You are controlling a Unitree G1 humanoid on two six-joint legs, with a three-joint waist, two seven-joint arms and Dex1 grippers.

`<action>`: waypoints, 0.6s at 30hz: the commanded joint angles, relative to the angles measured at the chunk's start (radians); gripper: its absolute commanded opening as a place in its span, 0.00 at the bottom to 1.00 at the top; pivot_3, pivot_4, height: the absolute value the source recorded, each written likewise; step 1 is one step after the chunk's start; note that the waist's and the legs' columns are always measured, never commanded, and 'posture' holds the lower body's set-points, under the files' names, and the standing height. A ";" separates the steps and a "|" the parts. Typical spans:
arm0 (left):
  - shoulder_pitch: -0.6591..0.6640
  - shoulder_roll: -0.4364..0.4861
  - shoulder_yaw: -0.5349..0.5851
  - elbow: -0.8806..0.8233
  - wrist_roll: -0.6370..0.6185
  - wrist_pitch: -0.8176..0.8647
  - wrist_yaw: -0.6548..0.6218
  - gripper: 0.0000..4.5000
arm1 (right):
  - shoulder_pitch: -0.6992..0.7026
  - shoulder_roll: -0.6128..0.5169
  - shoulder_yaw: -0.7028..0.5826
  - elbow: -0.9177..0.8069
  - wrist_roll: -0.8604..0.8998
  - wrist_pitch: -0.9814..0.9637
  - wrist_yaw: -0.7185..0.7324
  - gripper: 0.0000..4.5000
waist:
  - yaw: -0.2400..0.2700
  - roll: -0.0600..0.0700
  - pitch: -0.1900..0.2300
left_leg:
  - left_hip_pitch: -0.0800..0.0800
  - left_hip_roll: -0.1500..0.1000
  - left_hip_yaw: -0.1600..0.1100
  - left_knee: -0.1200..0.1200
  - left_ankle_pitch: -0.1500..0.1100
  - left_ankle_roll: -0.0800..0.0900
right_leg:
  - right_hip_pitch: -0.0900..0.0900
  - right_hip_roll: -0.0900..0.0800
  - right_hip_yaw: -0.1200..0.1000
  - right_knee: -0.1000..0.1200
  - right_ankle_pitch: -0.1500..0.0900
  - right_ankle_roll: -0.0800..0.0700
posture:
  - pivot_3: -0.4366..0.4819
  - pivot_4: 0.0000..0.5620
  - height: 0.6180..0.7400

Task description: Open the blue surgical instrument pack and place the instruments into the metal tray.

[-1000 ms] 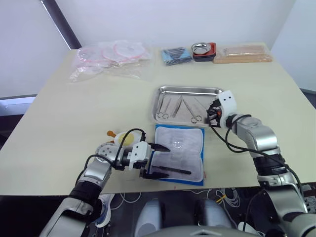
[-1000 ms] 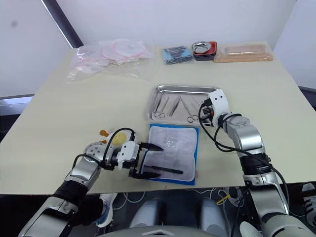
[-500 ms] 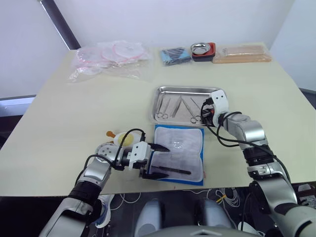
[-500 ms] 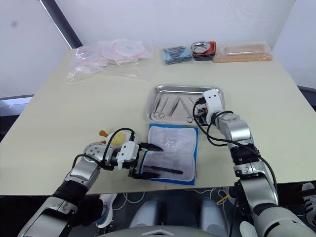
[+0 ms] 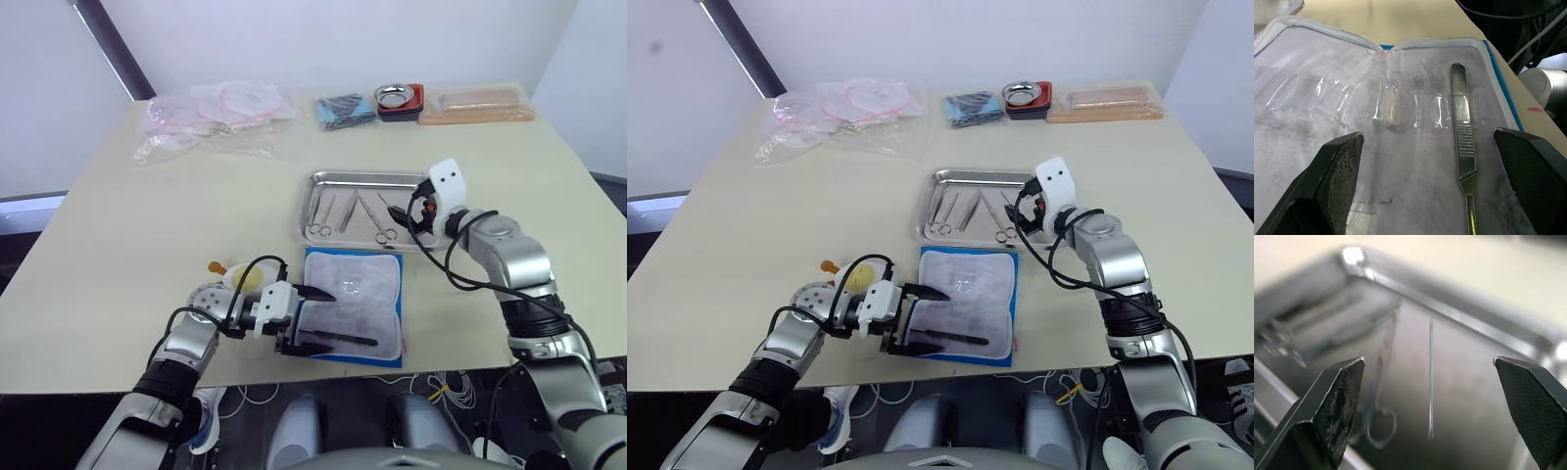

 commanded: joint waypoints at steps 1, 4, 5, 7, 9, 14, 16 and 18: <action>0.045 0.016 -0.063 0.095 0.120 0.027 0.014 1.00 | 0.067 -0.056 -0.004 -0.151 0.059 -0.036 0.104 0.99 | 0.001 0.000 0.000 | 0.000 0.000 0.000 0.000 0.000 0.000 | 0.000 0.000 0.000 0.000 0.000 0.000 | 0.48 0.27 1.00; 0.038 0.014 -0.064 0.101 0.120 0.027 0.010 1.00 | 0.143 -0.115 -0.032 -0.248 0.117 -0.051 0.186 0.99 | -0.003 0.000 0.002 | 0.000 -0.001 0.001 0.000 0.000 0.000 | 0.000 0.000 0.002 0.000 0.000 0.000 | 0.48 0.27 1.00; 0.037 0.014 -0.064 0.104 0.119 0.027 0.008 1.00 | 0.182 -0.141 -0.043 -0.284 0.144 -0.067 0.229 0.99 | -0.003 -0.001 0.002 | 0.000 -0.001 0.001 0.000 0.000 0.000 | 0.000 0.000 0.002 0.000 0.000 0.000 | 0.48 0.27 1.00; 0.036 0.014 -0.065 0.107 0.121 0.025 0.006 1.00 | 0.241 -0.172 -0.061 -0.325 0.185 -0.115 0.294 0.99 | -0.002 -0.001 0.002 | 0.000 -0.001 0.000 0.000 0.000 0.000 | 0.000 0.000 0.001 0.000 0.000 0.000 | 0.48 0.27 1.00; 0.036 0.013 -0.066 0.110 0.122 0.022 0.005 1.00 | 0.308 -0.199 -0.088 -0.363 0.231 -0.181 0.366 0.99 | -0.002 -0.002 0.002 | 0.000 -0.001 0.000 -0.001 0.000 0.000 | 0.000 0.000 0.001 -0.001 0.000 0.001 | 0.48 0.27 1.00; 0.033 0.011 -0.066 0.124 0.127 0.012 0.005 1.00 | 0.427 -0.285 -0.144 -0.422 0.306 -0.255 0.496 0.99 | -0.003 -0.006 0.005 | 0.001 -0.002 0.001 0.000 0.000 0.000 | 0.000 0.000 0.003 -0.001 0.000 0.001 | 0.48 0.27 1.00; 0.032 0.010 -0.067 0.127 0.127 0.010 0.006 1.00 | 0.482 -0.334 -0.166 -0.441 0.325 -0.312 0.573 0.99 | -0.001 -0.007 0.006 | 0.001 -0.003 0.000 0.000 0.000 0.000 | 0.000 0.000 0.003 -0.001 0.000 0.001 | 0.48 0.27 1.00; 0.032 0.010 -0.068 0.128 0.128 0.009 0.006 1.00 | 0.520 -0.374 -0.171 -0.448 0.336 -0.363 0.638 0.99 | -0.001 -0.007 0.006 | 0.001 -0.003 0.000 0.000 0.000 0.000 | 0.000 0.000 0.003 -0.001 -0.001 0.001 | 0.48 0.27 1.00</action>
